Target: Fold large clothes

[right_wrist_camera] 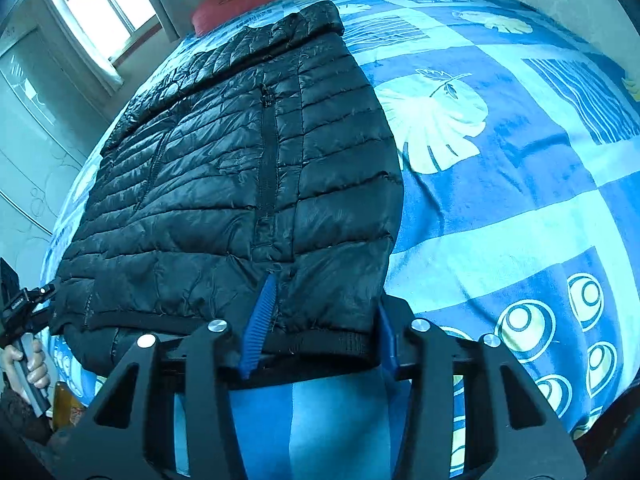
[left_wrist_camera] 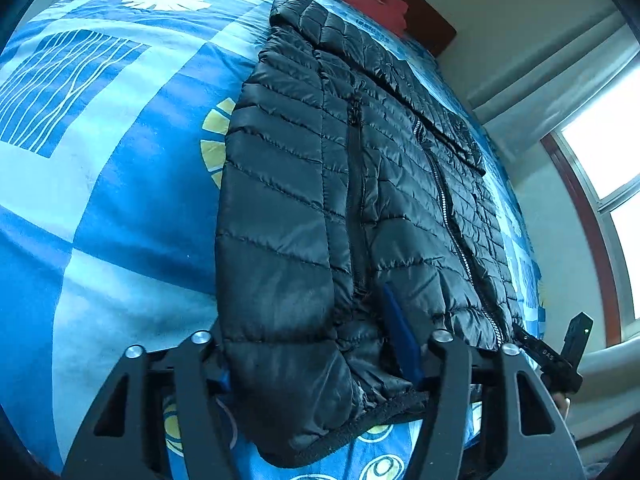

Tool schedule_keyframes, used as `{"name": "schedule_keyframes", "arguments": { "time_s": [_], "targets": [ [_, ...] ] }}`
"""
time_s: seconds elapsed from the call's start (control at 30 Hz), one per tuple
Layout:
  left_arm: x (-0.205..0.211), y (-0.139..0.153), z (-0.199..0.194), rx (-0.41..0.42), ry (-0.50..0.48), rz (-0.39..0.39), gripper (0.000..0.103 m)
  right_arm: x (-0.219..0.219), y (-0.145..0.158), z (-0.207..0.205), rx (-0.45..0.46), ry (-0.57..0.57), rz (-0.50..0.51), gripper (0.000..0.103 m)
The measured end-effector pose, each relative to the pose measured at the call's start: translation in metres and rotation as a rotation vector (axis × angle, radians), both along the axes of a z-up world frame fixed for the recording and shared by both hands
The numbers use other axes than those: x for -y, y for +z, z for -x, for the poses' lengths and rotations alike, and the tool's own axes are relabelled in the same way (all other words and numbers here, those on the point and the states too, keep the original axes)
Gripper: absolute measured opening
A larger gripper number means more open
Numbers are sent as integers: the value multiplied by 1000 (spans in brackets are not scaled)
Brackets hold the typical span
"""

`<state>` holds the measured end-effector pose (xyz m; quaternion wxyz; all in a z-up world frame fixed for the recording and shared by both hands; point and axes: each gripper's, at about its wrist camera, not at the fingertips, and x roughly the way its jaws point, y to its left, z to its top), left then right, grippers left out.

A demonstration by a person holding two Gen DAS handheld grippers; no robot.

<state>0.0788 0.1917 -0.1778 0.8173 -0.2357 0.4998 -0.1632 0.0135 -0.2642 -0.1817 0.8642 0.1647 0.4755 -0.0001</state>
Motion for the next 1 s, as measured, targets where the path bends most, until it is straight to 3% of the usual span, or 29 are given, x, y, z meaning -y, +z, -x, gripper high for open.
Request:
{"name": "schedule_keyframes", "arguments": {
  "time_s": [0.07,0.1,0.17,0.23,0.3,0.63,0.83,1.0],
  "targets": [
    [-2,0,3,0,11,1,49,2,2,1,15,-2,-24,33],
    [-2,-1,4,-3,18,-10,42,3,2,1,24,-2,-43,25],
    [-6,-1,5,-5,33,-15,31,7,5,2,42,-8,-83,19],
    [-10,-1,6,-8,48,18,21,7,6,2,46,-9,-94,18],
    [-13,1,8,-5,56,31,18,8,7,4,54,-12,-106,16],
    [-14,31,27,48,42,49,14,18,24,28,99,-30,-192,12],
    [-25,45,42,45,53,123,13,24,34,46,117,-37,-256,11],
    [-22,70,58,83,29,95,13,25,52,61,149,-27,-278,11]
  ]
}}
